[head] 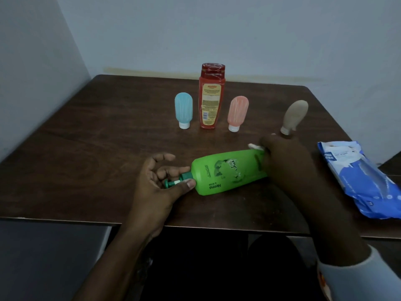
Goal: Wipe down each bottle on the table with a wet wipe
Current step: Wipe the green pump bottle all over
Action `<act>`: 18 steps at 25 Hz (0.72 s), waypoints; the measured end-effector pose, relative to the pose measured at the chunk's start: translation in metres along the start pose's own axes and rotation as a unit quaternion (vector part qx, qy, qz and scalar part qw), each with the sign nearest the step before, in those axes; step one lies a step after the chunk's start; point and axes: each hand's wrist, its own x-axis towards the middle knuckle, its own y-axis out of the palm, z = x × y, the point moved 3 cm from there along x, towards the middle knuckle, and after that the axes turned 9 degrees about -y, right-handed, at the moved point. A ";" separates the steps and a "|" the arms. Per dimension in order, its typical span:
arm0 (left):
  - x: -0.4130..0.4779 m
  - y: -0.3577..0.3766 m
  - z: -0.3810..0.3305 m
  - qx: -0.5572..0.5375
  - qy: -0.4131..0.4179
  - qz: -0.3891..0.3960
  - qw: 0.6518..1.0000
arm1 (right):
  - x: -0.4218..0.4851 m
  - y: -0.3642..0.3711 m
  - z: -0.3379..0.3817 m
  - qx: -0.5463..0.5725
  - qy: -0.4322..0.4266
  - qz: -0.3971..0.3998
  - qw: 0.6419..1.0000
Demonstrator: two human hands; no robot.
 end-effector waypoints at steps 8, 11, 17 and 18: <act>-0.003 0.002 0.003 0.022 0.018 -0.008 1.000 | -0.011 0.033 0.093 0.039 -0.223 0.030 0.974; 0.000 0.002 0.007 0.044 0.035 -0.017 0.998 | -0.011 0.015 0.039 0.037 -0.098 -0.030 0.994; -0.002 -0.001 0.006 0.074 0.016 0.003 0.997 | -0.011 -0.007 -0.007 0.052 0.016 -0.065 0.996; -0.004 0.000 0.005 0.092 0.022 -0.001 0.996 | -0.013 -0.010 -0.009 0.062 0.018 -0.088 0.994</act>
